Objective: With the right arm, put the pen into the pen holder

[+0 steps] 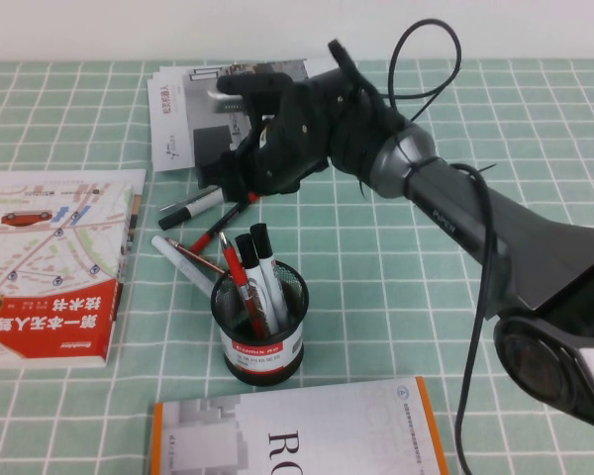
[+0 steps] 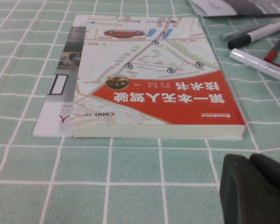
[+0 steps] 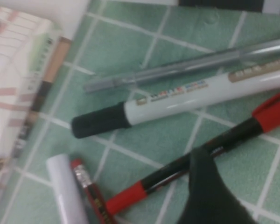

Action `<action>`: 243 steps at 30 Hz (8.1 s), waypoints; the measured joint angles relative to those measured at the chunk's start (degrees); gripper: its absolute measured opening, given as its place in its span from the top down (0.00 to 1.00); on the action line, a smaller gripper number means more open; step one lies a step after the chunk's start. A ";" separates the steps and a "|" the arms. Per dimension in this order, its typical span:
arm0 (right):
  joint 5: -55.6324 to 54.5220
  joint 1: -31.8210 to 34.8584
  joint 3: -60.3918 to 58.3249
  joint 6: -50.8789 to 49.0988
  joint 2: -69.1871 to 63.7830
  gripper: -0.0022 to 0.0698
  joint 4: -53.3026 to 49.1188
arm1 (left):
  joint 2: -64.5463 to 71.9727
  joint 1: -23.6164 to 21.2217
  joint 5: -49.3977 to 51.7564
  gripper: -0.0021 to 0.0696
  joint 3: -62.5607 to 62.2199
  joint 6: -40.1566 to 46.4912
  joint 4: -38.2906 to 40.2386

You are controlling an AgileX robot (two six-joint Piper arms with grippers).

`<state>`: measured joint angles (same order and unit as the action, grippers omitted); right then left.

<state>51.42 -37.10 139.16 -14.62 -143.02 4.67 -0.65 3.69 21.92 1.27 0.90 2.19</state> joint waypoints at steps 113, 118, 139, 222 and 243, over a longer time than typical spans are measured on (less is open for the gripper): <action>-35.81 3.23 -76.27 7.95 65.41 0.89 -1.43 | 0.00 0.00 0.00 0.98 0.00 0.00 0.00; -59.62 0.33 -88.60 8.10 67.49 0.89 -4.67 | 0.00 0.00 0.00 0.98 0.00 0.00 0.00; -115.99 -3.90 -100.39 2.31 48.95 0.89 -21.72 | 0.00 0.00 0.00 0.98 0.00 0.00 0.00; -44.40 -7.89 -116.22 -30.80 103.04 1.00 -42.61 | 0.00 0.00 0.00 0.98 0.00 0.00 0.00; -46.94 20.83 -137.23 -30.79 135.72 1.00 -49.57 | 0.00 0.00 0.00 0.98 0.00 0.00 0.00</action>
<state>4.48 -16.27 1.93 -45.41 -7.30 -44.90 -0.65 3.69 21.92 1.27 0.90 2.19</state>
